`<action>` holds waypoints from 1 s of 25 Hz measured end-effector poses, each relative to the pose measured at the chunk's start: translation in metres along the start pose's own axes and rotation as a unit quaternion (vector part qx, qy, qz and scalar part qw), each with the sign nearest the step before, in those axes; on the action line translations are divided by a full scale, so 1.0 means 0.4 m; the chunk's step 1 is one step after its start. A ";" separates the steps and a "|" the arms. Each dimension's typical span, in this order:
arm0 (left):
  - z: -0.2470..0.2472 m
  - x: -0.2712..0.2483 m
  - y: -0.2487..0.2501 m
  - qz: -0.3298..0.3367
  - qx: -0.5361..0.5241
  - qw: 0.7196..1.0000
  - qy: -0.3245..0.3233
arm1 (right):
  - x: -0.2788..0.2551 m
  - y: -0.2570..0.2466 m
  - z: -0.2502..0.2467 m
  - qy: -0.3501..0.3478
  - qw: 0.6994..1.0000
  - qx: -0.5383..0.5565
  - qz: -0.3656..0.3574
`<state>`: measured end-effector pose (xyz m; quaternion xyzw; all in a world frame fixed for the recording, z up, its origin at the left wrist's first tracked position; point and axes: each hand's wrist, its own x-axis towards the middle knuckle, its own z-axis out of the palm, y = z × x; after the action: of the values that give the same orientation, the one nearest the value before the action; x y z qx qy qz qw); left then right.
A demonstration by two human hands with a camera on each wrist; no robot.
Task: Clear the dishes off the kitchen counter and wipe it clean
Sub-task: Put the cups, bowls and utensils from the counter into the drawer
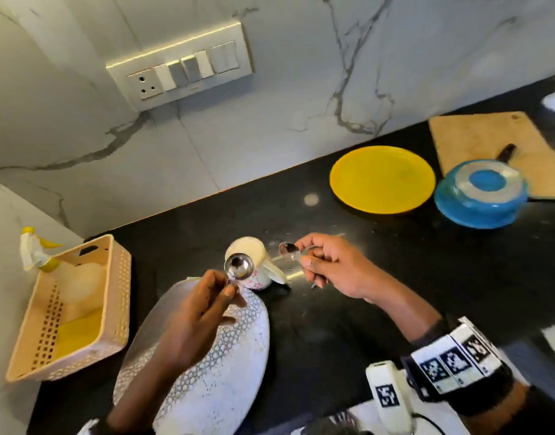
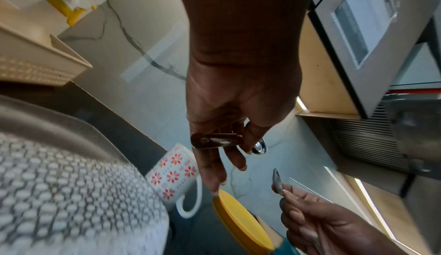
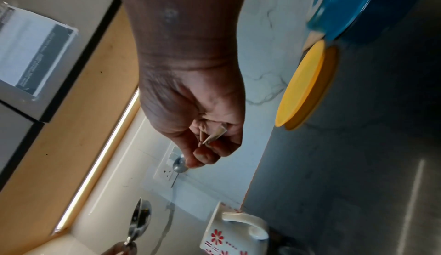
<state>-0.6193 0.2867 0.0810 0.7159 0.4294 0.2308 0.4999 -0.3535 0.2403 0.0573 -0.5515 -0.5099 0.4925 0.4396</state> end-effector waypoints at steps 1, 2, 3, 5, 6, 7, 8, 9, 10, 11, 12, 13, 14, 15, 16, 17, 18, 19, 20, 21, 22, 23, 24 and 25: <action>0.028 -0.035 0.004 0.000 -0.019 1.000 -0.020 | -0.063 0.015 -0.001 0.025 1.000 0.007 0.004; 0.054 -0.063 0.006 0.000 -0.034 0.999 -0.037 | -0.122 0.026 -0.002 0.048 0.999 0.012 0.012; 0.080 -0.087 0.010 -0.002 -0.045 0.997 -0.056 | -0.181 0.039 -0.002 0.074 0.997 0.013 0.021; 0.160 -0.136 0.006 -0.002 -0.062 0.992 -0.111 | -0.325 0.071 0.008 0.128 0.991 0.011 0.043; 0.208 -0.160 -0.001 -0.005 -0.067 0.988 -0.136 | -0.397 0.094 0.015 0.152 0.987 0.014 0.053; 0.259 -0.181 -0.006 -0.016 -0.067 0.984 -0.167 | -0.473 0.120 0.024 0.179 0.982 0.020 0.063; 0.311 -0.203 -0.008 -0.024 -0.060 0.978 -0.198 | -0.550 0.143 0.032 0.201 0.976 0.016 0.075; 0.366 -0.231 -0.007 -0.029 -0.046 0.973 -0.224 | -0.627 0.164 0.037 0.215 0.972 0.004 0.089; 0.417 -0.255 -0.006 -0.027 -0.032 0.968 -0.246 | -0.700 0.177 0.040 0.225 0.969 -0.002 0.099; 0.466 -0.278 0.002 -0.017 -0.020 0.964 -0.264 | -0.767 0.189 0.036 0.242 0.964 -0.003 0.105; 0.523 -0.305 0.013 -0.003 -0.013 0.959 -0.283 | -0.845 0.200 0.027 0.271 0.956 -0.005 0.113; 0.582 -0.330 0.027 0.007 -0.010 0.954 -0.301 | -0.921 0.212 0.014 0.310 0.943 -0.009 0.122; 0.640 -0.352 0.042 0.010 -0.002 0.950 -0.313 | -0.994 0.224 -0.004 0.349 0.928 -0.006 0.129; 0.694 -0.371 0.059 0.013 0.010 0.947 -0.321 | -1.063 0.240 -0.026 0.381 0.915 0.004 0.135; 0.757 -0.399 0.081 0.017 0.030 0.944 -0.328 | -1.142 0.258 -0.053 0.405 0.904 0.013 0.136; 0.814 -0.423 0.103 0.016 0.050 0.941 -0.333 | -1.208 0.275 -0.076 0.420 0.897 0.018 0.137; 0.856 -0.439 0.118 0.010 0.066 0.941 -0.332 | -1.257 0.294 -0.093 0.427 0.893 0.021 0.140; 0.917 -0.462 0.135 0.002 0.080 0.939 -0.334 | -1.325 0.310 -0.120 0.439 0.887 0.018 0.139; 0.976 -0.485 0.152 -0.003 0.092 0.937 -0.338 | -1.386 0.324 -0.149 0.446 0.885 0.015 0.134; 1.049 -0.517 0.177 -0.008 0.101 0.936 -0.337 | -1.457 0.341 -0.190 0.451 0.883 0.010 0.128; 1.127 -0.545 0.202 -0.004 0.111 0.935 -0.338 | -1.524 0.350 -0.238 0.451 0.885 0.002 0.117; 1.199 -0.569 0.223 0.006 0.122 0.930 -0.347 | -1.588 0.363 -0.286 0.451 0.885 -0.004 0.113; 1.262 -0.592 0.239 0.017 0.133 0.921 -0.366 | -1.645 0.368 -0.321 0.447 0.887 -0.015 0.119; 1.319 -0.610 0.266 0.014 0.122 0.919 -0.376 | -1.688 0.364 -0.360 0.435 0.890 -0.037 0.128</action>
<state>-0.3055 -0.2064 -0.0052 0.8112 0.2248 -0.1025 0.5300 -0.1884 -0.4429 -0.0041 -0.7867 -0.2104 0.2357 0.5303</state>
